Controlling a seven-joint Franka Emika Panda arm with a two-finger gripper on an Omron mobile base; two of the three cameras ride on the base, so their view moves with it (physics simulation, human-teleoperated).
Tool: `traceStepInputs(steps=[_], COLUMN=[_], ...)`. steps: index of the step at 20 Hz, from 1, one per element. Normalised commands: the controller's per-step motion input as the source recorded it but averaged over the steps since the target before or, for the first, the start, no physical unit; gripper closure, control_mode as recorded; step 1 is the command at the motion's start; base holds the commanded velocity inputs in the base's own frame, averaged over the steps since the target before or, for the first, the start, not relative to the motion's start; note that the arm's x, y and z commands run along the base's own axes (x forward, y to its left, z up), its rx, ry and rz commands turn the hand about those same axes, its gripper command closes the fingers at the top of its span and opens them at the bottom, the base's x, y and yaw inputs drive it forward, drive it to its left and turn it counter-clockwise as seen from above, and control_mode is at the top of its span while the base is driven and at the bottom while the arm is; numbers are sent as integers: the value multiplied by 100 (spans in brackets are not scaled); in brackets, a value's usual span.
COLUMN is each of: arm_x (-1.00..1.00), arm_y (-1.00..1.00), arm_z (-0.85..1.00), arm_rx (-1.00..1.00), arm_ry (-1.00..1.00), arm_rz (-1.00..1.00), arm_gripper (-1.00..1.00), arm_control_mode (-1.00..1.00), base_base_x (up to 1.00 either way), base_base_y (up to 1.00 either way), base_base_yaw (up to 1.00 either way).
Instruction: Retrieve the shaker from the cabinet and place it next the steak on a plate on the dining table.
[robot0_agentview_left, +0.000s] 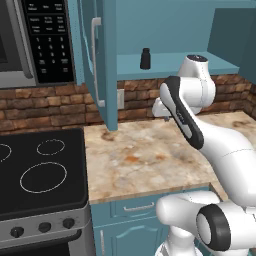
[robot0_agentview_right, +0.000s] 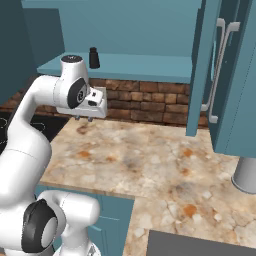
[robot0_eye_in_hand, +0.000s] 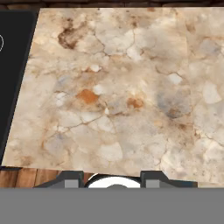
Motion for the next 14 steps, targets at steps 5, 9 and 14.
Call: traceStepInputs(steps=[5,9,14], arm_x=[0,-15,-11], arm_y=[0,-4,-1], arm_z=[0,12,38], arm_rx=[0,0,0], arm_ry=[0,-9,-11], arm_rz=[1,4,3], arm_gripper=[-100,-100,-100], arm_control_mode=[-100,-100,-100], base_base_x=[0,0,0], base_base_y=[0,0,0], base_base_yaw=[0,0,0])
